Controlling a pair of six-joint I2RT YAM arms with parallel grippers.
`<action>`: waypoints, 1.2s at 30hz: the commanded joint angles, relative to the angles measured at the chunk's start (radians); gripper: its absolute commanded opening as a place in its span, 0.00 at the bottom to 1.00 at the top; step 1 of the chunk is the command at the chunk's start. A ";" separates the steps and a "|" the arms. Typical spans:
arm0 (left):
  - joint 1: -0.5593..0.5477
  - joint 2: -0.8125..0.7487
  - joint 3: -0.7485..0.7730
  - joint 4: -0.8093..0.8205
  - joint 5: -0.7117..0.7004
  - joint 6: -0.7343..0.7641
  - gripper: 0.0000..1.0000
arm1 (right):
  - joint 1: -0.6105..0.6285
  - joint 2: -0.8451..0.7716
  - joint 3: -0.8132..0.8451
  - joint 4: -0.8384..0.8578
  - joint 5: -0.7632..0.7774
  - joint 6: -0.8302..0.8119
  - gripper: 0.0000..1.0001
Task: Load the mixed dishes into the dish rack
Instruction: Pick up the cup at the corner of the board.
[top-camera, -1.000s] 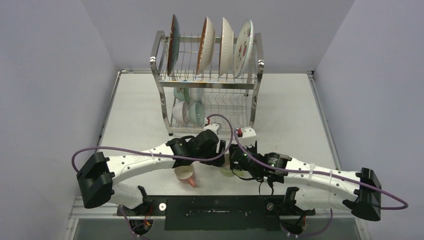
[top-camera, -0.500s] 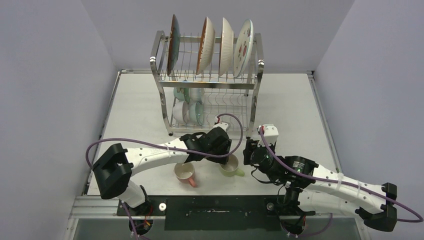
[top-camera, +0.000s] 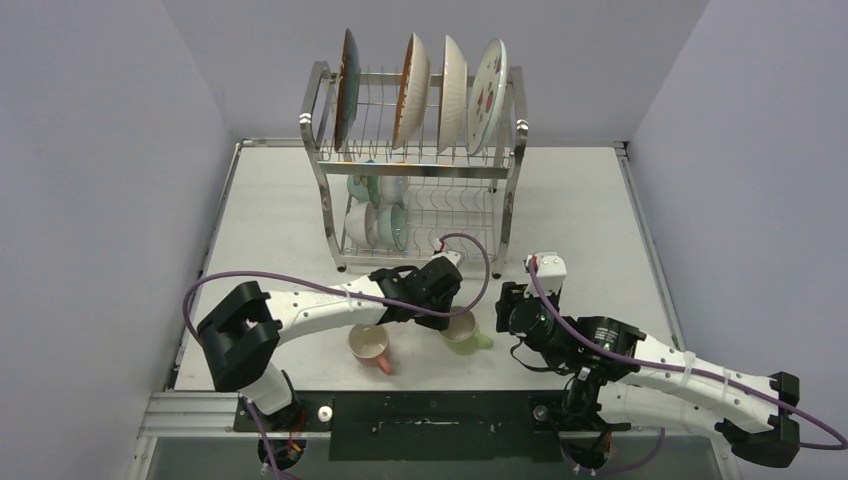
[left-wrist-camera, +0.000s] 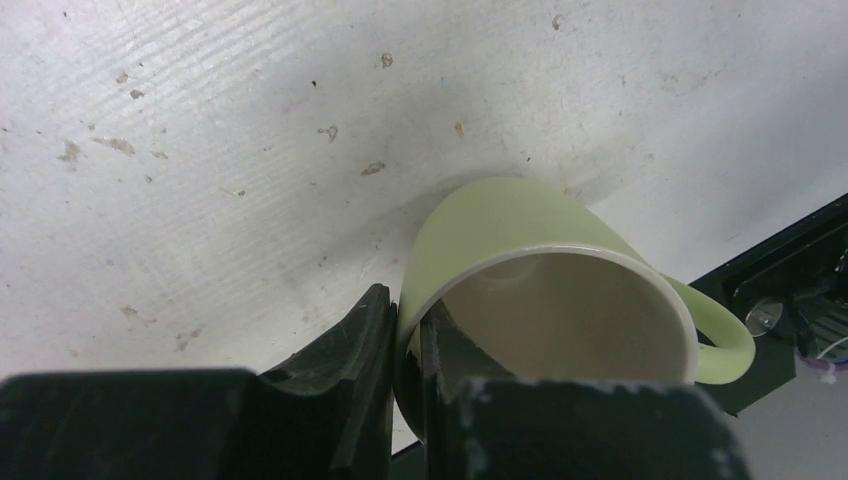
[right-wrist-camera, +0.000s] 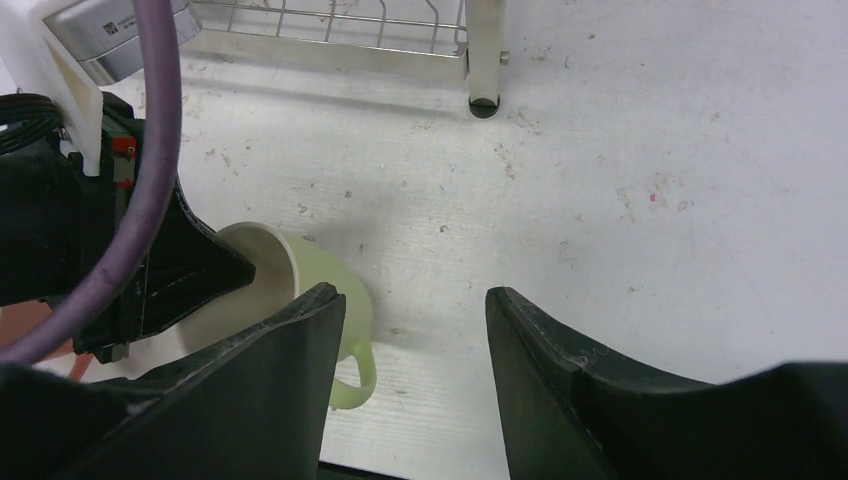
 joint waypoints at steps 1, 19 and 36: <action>-0.003 -0.004 0.031 0.012 0.018 -0.003 0.03 | -0.001 -0.021 -0.004 -0.010 0.033 0.018 0.54; 0.178 -0.340 -0.247 0.350 0.223 -0.141 0.00 | -0.001 -0.240 -0.036 0.121 -0.064 -0.030 0.70; 0.322 -0.680 -0.485 0.829 0.308 -0.349 0.00 | 0.000 -0.313 -0.121 0.535 -0.343 -0.175 1.00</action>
